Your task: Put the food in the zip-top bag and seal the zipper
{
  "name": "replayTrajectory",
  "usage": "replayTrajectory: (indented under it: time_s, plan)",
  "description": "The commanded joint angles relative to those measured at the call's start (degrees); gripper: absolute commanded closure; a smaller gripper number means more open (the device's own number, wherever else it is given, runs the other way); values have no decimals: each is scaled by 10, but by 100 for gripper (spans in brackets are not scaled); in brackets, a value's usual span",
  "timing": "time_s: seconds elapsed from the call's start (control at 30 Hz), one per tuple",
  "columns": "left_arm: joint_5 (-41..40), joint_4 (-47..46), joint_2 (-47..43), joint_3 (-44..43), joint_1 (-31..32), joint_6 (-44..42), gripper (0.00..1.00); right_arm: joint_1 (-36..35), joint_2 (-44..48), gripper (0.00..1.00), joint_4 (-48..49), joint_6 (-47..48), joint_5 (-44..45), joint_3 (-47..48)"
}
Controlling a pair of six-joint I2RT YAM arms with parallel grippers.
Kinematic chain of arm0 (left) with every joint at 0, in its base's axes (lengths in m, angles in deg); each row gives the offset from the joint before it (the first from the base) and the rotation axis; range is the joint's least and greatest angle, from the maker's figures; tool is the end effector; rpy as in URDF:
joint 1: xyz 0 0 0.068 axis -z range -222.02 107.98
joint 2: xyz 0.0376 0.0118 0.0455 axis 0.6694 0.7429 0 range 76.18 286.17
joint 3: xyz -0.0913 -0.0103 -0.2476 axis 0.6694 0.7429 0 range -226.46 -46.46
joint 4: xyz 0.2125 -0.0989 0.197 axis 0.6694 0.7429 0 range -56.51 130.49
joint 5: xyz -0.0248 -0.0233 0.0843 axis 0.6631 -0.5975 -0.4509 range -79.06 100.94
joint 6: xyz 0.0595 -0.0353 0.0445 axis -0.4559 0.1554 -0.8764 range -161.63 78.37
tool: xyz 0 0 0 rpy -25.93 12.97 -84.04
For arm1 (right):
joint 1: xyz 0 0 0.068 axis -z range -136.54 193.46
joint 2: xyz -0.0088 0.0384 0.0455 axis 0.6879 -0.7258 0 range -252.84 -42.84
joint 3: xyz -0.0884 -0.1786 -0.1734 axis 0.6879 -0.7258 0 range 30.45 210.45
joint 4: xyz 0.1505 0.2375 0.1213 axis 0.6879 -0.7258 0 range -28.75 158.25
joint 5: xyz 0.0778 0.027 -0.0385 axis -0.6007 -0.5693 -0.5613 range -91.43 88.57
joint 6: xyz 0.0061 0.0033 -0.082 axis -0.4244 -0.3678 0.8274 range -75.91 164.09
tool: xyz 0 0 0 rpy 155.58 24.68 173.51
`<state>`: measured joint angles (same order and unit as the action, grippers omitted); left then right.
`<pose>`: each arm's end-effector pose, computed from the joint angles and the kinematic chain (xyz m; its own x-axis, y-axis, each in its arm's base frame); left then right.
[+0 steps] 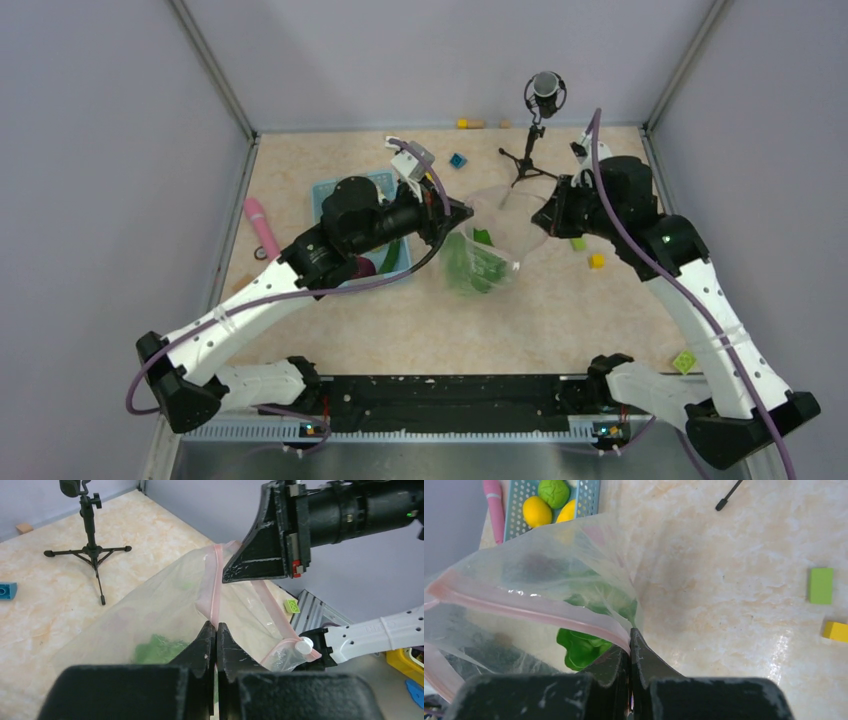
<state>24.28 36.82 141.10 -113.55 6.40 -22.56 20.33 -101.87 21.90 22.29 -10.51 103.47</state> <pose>0.2169 -0.2693 0.4126 -0.3007 -0.1402 -0.9434 0.8282 0.4521 -0.3312 0.2532 0.1205 0.3836 -0.6465 0.1226 -0.7530 -0.2912 0.8726 0.3921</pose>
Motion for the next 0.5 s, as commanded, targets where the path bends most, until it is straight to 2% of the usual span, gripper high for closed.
replayTrajectory:
  time_s: [0.0,0.2,0.23,0.3,0.37,0.4,0.47]
  plan:
    - [-2,-3,40,-43,-6,-2,100,5,13,100,-19,-2,77,35]
    - [17,-15,77,-57,-29,21,100,4,18,100,-35,-15,153,59]
    - [22,-19,79,-56,-31,24,96,4,19,100,-28,-20,148,55]
    - [30,-28,81,-42,-34,27,61,4,11,100,-16,-23,117,42]
    - [32,-28,76,-25,-35,27,17,4,-1,100,3,-28,70,23]
    - [28,-29,71,-16,-35,25,3,4,-8,100,25,-33,44,10]
    - [5,-29,56,6,-37,23,2,4,-22,100,72,-58,7,-24]
